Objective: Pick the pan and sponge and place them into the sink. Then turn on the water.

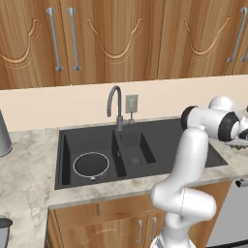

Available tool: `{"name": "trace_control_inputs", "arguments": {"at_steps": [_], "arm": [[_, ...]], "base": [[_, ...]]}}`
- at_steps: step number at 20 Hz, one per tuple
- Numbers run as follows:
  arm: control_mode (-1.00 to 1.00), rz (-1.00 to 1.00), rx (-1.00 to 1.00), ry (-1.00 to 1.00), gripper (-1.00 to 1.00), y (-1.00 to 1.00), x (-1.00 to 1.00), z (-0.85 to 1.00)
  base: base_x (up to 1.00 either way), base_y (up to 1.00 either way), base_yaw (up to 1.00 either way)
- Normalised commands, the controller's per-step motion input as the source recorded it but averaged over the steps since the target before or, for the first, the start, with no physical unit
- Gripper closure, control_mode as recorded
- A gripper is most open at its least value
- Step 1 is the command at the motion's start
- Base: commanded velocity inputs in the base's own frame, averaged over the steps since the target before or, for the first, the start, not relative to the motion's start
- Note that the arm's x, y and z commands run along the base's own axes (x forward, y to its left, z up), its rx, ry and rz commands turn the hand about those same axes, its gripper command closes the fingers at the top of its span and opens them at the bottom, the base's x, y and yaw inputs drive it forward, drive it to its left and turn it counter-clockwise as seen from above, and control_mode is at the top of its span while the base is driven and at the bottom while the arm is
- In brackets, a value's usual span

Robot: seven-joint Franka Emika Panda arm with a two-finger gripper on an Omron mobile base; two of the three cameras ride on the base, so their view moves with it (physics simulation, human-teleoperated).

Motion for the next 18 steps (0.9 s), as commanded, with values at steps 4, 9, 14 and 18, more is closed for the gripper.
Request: {"name": "trace_control_inputs", "arguments": {"at_steps": [4,9,14,18], "arm": [[-1.0,0.08,-0.01,0.0,1.0,0.96,-0.77,0.51],[-1.0,0.15,-0.07,0.0,1.0,1.0,-0.32,0.48],[-1.0,0.19,-0.08,0.01,1.0,1.0,0.0,0.6],[-1.0,0.18,-0.05,0.03,1.0,1.0,0.0,0.57]], "base": [[0.0,0.0,0.0],[0.0,0.0,0.0],[0.0,0.0,0.0],[0.0,0.0,0.0]]}}
